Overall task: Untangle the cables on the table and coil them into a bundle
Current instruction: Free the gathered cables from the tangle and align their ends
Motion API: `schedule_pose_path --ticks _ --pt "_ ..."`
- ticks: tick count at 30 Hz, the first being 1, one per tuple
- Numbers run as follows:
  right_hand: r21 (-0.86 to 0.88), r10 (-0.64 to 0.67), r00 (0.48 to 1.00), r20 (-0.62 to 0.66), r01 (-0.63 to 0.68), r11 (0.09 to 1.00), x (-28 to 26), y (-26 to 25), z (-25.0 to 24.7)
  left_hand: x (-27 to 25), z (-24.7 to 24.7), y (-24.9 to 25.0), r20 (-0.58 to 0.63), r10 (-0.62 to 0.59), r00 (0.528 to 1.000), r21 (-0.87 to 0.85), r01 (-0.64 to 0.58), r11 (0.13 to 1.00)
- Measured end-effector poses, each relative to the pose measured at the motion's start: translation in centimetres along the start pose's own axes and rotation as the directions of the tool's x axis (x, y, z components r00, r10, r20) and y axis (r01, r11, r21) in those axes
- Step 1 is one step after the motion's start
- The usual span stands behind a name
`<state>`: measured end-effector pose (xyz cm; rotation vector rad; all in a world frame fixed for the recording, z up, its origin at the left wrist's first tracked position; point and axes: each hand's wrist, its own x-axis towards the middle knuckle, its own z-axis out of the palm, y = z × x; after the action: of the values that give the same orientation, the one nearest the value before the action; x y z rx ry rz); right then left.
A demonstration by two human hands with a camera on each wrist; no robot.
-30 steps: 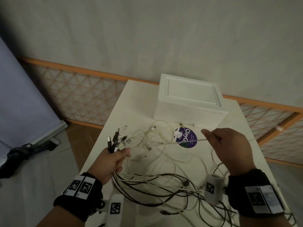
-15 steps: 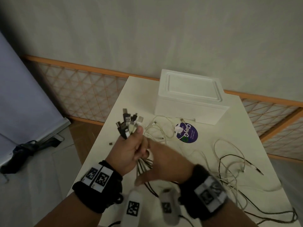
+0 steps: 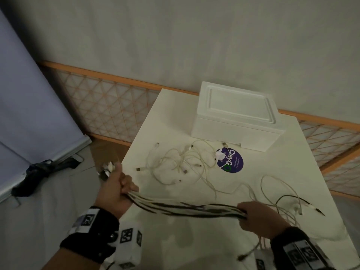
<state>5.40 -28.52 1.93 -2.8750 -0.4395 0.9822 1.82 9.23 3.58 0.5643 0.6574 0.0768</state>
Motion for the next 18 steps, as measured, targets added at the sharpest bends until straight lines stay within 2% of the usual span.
schedule_pose_path --ticks 2,3,4,6,8,9,10,11,13,14,16,18 --pt "0.014 -0.025 0.977 0.213 0.022 1.000 0.1 -0.3 0.5 1.1 -1.8 -2.3 -0.100 -0.085 0.991 0.052 0.090 0.995" --pt "0.053 -0.059 0.958 0.279 0.046 0.998 0.1 -0.5 0.5 1.5 -2.5 -3.3 -0.130 -0.123 0.984 0.092 0.135 0.987" --pt "0.128 -0.117 0.951 0.286 0.083 0.988 0.1 -0.9 0.5 1.7 -2.9 -4.0 -0.150 -0.157 0.976 0.145 0.179 0.973" --pt "0.357 -0.187 0.971 0.149 0.124 0.926 0.7 -2.5 0.0 1.8 -3.2 -5.0 -0.169 -0.184 0.968 0.244 0.222 0.944" --pt "0.628 -0.157 0.985 -0.065 0.163 0.761 2.0 -5.3 -0.6 1.9 -2.8 -5.3 -0.161 -0.184 0.970 0.274 0.223 0.936" --pt "0.722 -0.139 0.980 -0.139 0.197 0.663 2.8 -7.0 -0.9 2.0 -2.5 -5.4 -0.155 -0.184 0.971 0.274 0.221 0.936" --pt "0.746 -0.145 0.969 -0.198 0.245 0.619 3.6 -8.8 -1.1 2.1 -2.0 -5.4 -0.151 -0.179 0.972 0.283 0.216 0.935" --pt "0.688 -0.168 0.952 -0.256 0.301 0.661 4.7 -10.6 -1.4 2.2 -1.7 -5.3 -0.149 -0.166 0.975 0.303 0.205 0.931" --pt "0.375 -0.287 0.913 -0.290 0.384 0.844 7.5 -13.4 -1.6 2.1 -0.8 -5.1 -0.139 -0.133 0.981 0.338 0.173 0.925" --pt "0.189 -0.350 0.894 -0.280 0.409 0.893 8.8 -14.6 -1.3 2.0 -0.3 -4.9 -0.129 -0.108 0.986 0.348 0.147 0.926" --pt "-0.119 -0.406 0.896 -0.179 0.390 0.913 11.2 -15.8 -0.5 1.5 0.6 -4.6 -0.087 -0.030 0.996 0.374 0.060 0.926" --pt "-0.313 -0.339 0.935 -0.106 0.292 0.904 12.4 -15.9 -0.2 1.0 1.5 -4.3 -0.020 0.046 0.999 0.403 -0.034 0.914"
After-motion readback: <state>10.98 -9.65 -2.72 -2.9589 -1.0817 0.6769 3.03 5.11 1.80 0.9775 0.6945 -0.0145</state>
